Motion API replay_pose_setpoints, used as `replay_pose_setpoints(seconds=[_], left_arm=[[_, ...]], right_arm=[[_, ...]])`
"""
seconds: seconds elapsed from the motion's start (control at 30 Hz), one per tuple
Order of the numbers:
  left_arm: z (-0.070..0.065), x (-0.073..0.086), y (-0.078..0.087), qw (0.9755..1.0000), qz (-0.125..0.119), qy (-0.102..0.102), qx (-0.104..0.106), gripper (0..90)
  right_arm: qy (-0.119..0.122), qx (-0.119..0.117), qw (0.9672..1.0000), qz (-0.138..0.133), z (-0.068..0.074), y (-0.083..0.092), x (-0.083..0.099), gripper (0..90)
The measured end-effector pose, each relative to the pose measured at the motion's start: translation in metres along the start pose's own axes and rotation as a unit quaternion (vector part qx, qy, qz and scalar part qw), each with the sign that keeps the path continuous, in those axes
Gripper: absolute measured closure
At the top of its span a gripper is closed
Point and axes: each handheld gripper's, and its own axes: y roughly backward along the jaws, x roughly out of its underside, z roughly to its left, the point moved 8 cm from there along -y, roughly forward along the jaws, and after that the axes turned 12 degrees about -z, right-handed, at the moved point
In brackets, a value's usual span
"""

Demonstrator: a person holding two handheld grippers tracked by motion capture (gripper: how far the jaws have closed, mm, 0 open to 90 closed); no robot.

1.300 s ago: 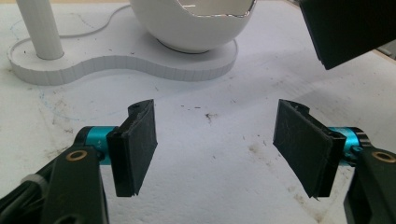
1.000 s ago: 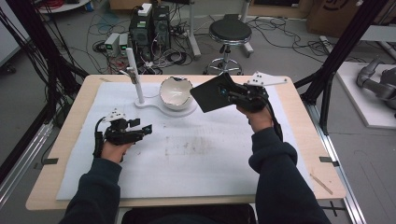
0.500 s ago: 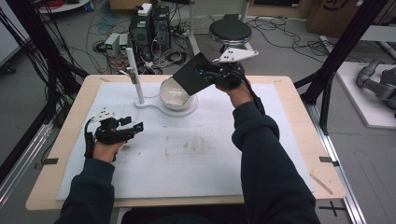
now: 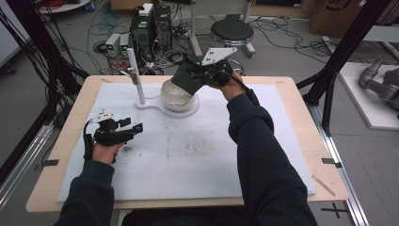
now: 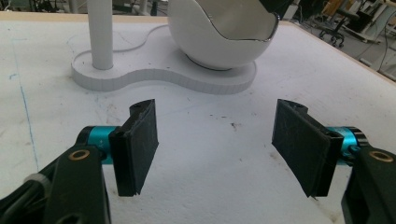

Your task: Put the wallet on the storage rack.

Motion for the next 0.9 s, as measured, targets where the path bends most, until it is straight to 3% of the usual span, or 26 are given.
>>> replay_pose_setpoints(seconds=[0.23,0.53,0.77,0.9], left_arm=[[0.0,0.001,0.0,1.0,0.001,0.0,0.0,31.1],[-0.001,0.001,0.0,1.0,0.003,0.0,0.002,31.1],[0.001,0.001,0.002,1.0,0.001,0.003,0.001,31.1],[0.003,0.001,0.004,1.0,-0.001,0.004,-0.003,31.1]], right_arm=[[0.047,0.002,0.9988,0.015,0.001,-0.012,0.008,74.4],[0.118,-0.014,0.9906,0.067,0.007,-0.037,0.01,73.7],[0.1,-0.018,0.991,0.087,0.007,-0.052,0.024,73.7],[0.067,-0.019,0.9932,0.094,0.01,-0.057,0.037,73.0]])
